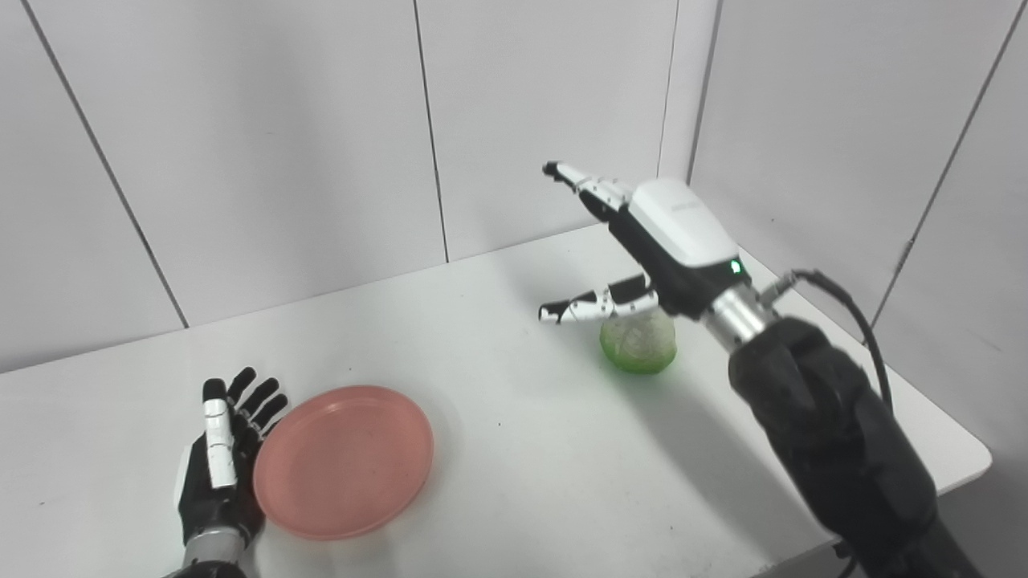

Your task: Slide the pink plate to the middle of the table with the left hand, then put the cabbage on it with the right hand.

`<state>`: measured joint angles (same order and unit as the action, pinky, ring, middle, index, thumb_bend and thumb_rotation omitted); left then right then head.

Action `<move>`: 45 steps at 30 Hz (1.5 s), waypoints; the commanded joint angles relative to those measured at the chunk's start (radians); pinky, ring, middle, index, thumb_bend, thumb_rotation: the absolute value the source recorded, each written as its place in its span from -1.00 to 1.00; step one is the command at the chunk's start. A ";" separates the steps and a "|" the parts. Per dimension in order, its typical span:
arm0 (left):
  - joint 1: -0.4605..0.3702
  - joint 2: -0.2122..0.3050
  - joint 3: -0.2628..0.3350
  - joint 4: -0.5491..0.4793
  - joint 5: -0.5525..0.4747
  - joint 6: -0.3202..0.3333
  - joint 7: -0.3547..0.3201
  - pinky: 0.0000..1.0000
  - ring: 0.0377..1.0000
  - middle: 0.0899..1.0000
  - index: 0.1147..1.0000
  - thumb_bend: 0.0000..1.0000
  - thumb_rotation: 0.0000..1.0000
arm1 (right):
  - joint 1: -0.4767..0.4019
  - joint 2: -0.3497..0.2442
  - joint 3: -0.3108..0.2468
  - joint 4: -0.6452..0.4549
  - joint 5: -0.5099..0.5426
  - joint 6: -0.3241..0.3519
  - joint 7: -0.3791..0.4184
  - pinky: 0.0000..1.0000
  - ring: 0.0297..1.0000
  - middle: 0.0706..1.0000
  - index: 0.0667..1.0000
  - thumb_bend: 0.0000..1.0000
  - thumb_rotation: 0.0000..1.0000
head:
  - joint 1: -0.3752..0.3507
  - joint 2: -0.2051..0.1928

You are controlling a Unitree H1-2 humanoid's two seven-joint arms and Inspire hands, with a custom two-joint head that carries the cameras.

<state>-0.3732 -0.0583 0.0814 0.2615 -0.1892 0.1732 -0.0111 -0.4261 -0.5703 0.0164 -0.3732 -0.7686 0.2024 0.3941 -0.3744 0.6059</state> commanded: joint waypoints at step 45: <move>0.026 -0.013 0.008 -0.037 0.005 0.053 0.008 0.45 0.60 0.56 0.63 0.59 0.85 | -0.300 -0.168 0.332 0.508 -0.093 0.152 0.529 0.44 0.84 0.93 0.75 1.00 -0.15 | 0.030 0.026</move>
<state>-0.3522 -0.0648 0.0883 0.2203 -0.1775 0.2088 -0.0067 -0.6713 -0.7049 0.3562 0.1420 -0.8476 0.3265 0.9218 -0.3451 0.6320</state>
